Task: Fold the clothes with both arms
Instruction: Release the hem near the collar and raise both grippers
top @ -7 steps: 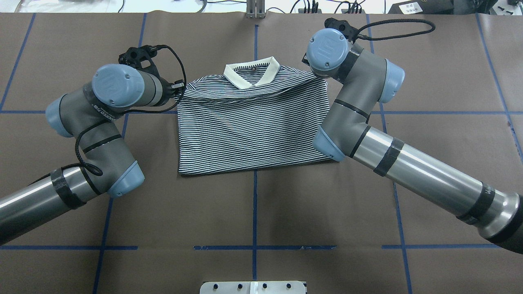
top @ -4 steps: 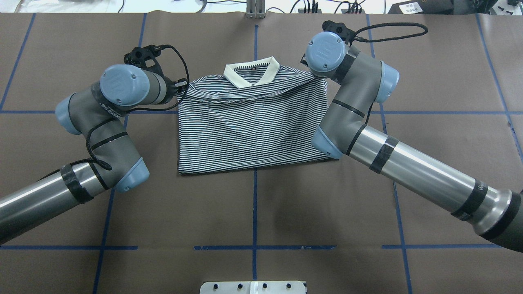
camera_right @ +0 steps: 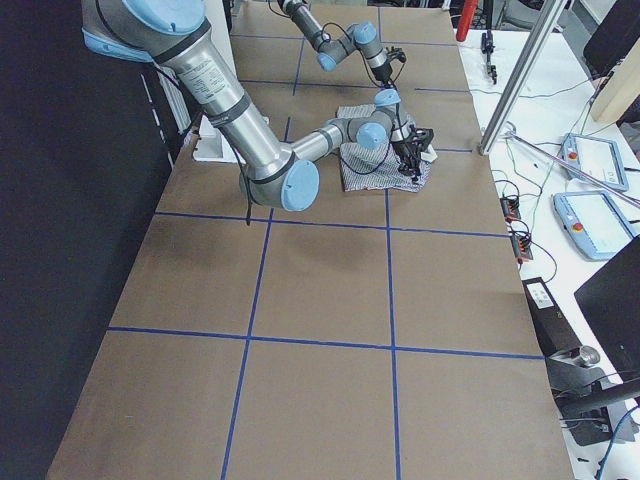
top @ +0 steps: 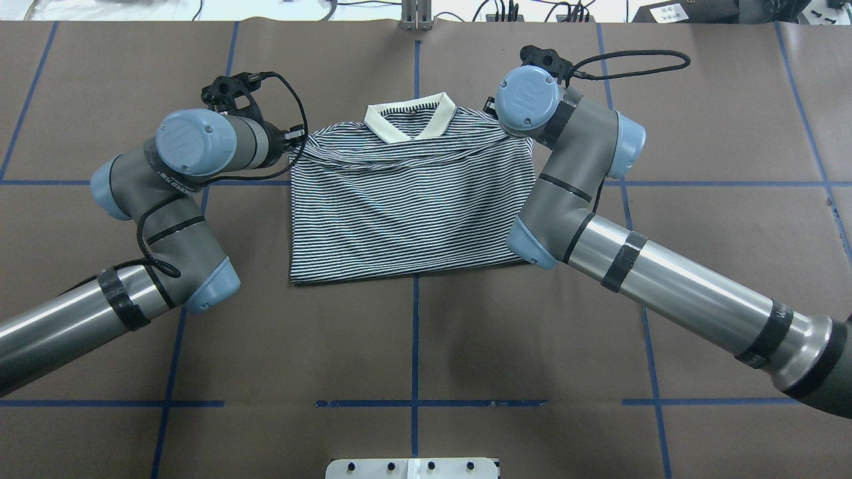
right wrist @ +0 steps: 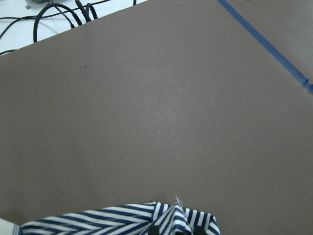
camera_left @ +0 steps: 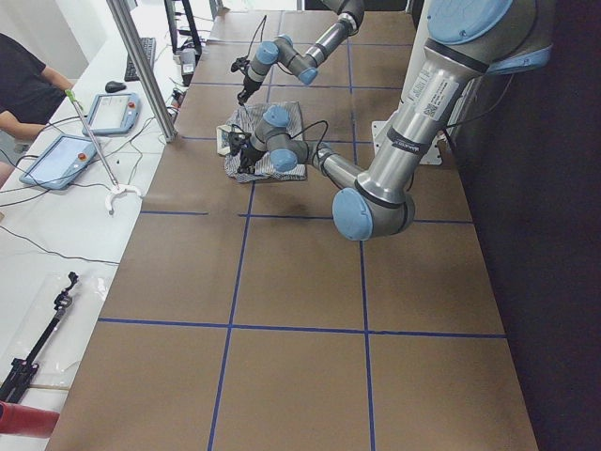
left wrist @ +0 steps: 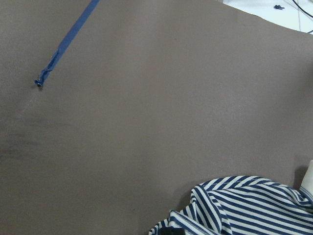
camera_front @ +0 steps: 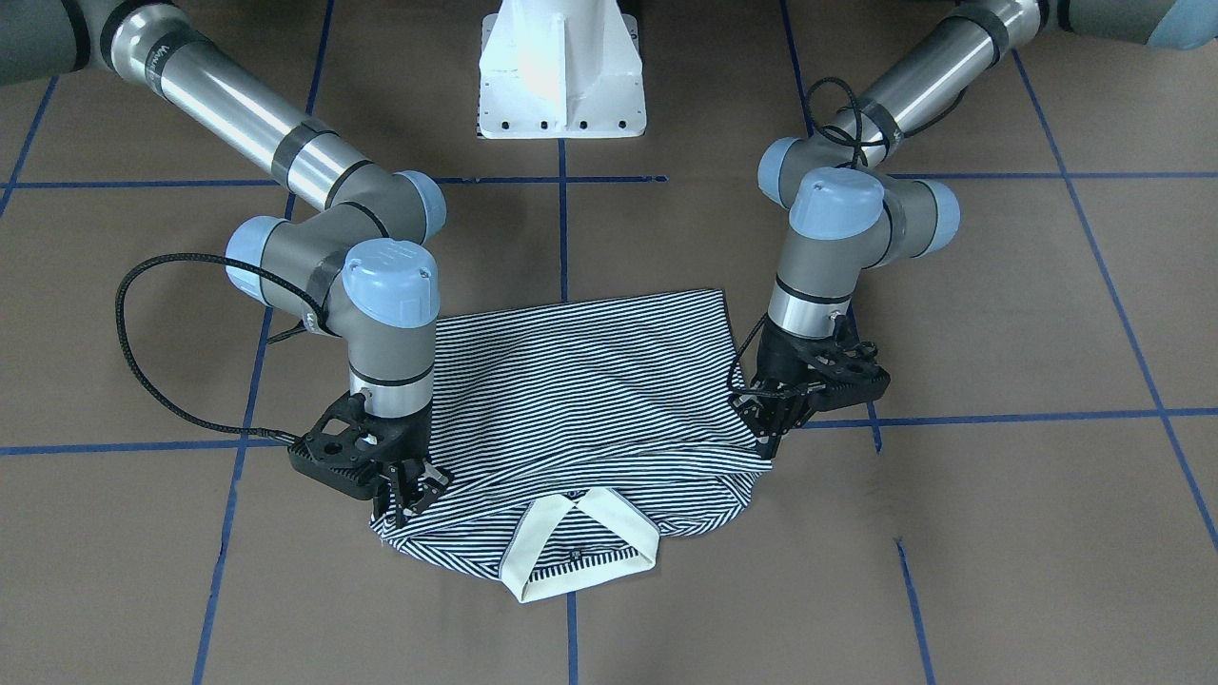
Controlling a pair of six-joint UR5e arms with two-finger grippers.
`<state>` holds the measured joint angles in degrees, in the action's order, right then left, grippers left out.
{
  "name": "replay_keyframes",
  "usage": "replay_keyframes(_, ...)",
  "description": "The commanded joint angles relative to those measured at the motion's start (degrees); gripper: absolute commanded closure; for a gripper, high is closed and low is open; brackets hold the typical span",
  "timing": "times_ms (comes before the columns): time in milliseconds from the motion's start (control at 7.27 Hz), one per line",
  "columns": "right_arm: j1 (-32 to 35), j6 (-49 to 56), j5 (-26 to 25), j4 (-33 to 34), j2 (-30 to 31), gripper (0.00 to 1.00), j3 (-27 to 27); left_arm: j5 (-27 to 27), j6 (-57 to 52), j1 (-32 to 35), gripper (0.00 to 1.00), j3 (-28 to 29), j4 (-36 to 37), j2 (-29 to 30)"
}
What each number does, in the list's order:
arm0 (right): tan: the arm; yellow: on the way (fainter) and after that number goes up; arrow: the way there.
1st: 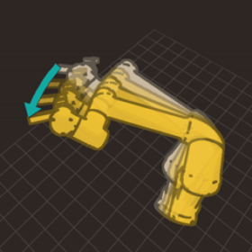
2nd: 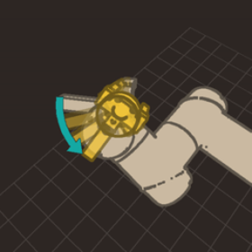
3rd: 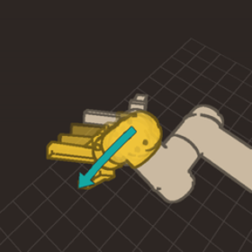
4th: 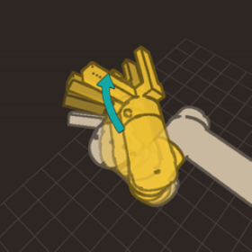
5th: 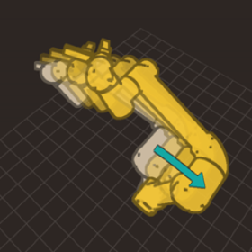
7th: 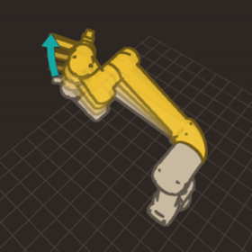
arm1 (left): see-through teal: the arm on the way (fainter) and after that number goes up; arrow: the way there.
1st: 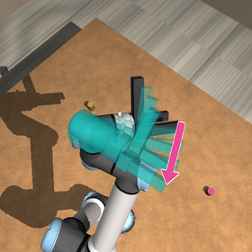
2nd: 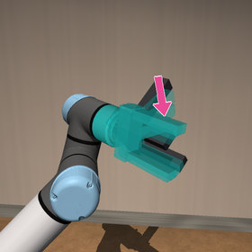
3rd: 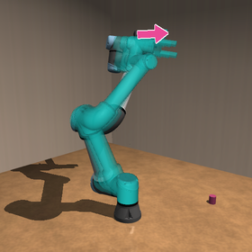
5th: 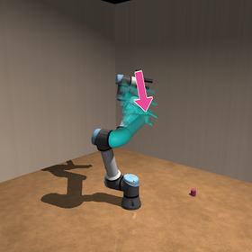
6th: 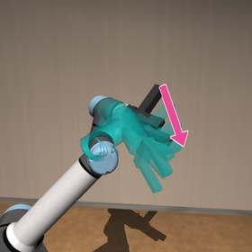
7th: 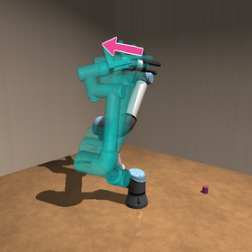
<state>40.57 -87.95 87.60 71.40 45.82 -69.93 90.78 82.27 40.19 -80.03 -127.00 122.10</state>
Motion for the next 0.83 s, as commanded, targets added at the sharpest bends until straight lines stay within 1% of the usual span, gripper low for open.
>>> replay_keyframes(0,-0.1,-0.6,4.5,-0.7,8.7,0.51,-13.1,0.3,-0.2,0.1,0.82,-2.3,-2.1,-1.7)
replay_keyframes(138,-2.7,-1.3,4.7,-0.3,14.8,0.45,-21.3,0.7,0.0,-0.4,0.79,-4.7,-2.2,-4.1)
replay_keyframes(275,-5.4,-5.5,4.5,-0.4,18.9,0.40,-25.9,0.7,0.0,-0.4,0.79,-6.6,-2.2,-5.4)
replay_keyframes(413,-8.3,-10.4,3.8,-0.6,20.5,0.37,-27.7,0.7,0.1,-0.5,0.76,-7.2,-2.2,-5.9)
replay_keyframes(688,-10.2,-11.6,3.5,-0.3,22.2,0.35,-28.6,0.6,0.3,-0.6,0.76,-7.3,-2.2,-6.0)
